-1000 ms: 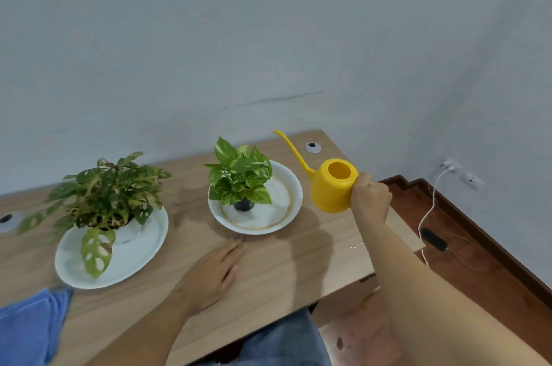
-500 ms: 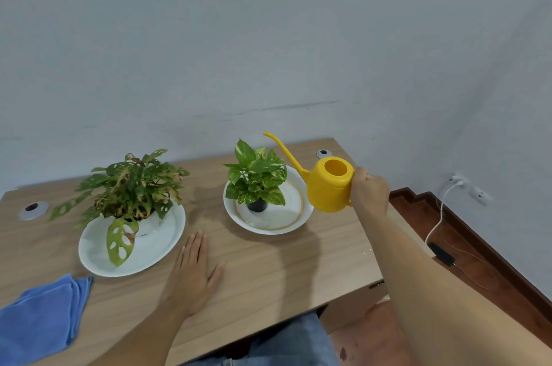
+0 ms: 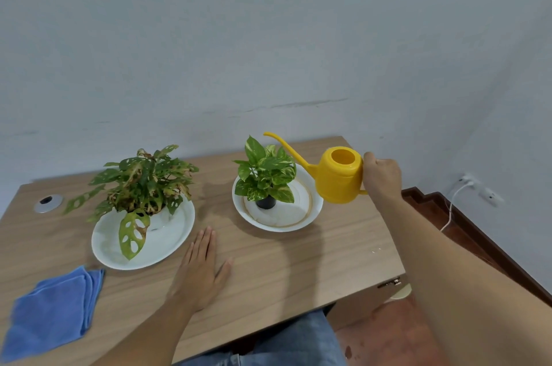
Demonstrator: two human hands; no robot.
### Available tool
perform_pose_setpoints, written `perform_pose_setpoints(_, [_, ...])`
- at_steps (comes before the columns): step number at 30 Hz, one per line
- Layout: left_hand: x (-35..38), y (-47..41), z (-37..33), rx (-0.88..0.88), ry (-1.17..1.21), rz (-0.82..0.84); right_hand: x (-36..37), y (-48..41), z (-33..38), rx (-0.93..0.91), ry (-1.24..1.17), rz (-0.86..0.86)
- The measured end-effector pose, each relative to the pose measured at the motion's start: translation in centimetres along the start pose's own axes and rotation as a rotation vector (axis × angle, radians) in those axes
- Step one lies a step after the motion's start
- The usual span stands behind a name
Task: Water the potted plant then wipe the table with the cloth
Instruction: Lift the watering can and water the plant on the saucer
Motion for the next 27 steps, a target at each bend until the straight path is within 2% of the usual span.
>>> perform_pose_setpoints(27, [-0.3, 0.1, -0.1, 0.005, -0.02, 0.016, -0.8, -3.4, 2.2, -0.195, 0.102, 0.128])
Point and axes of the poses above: each hand's wrist, its own y-axis away from the middle knuckle, its own x-axis out of the palm, z = x × y, the point moved 2 cm from there along -y, towards the middle knuckle, and after that the axes turned 3 degrees about -z, right-handed, at the moved point
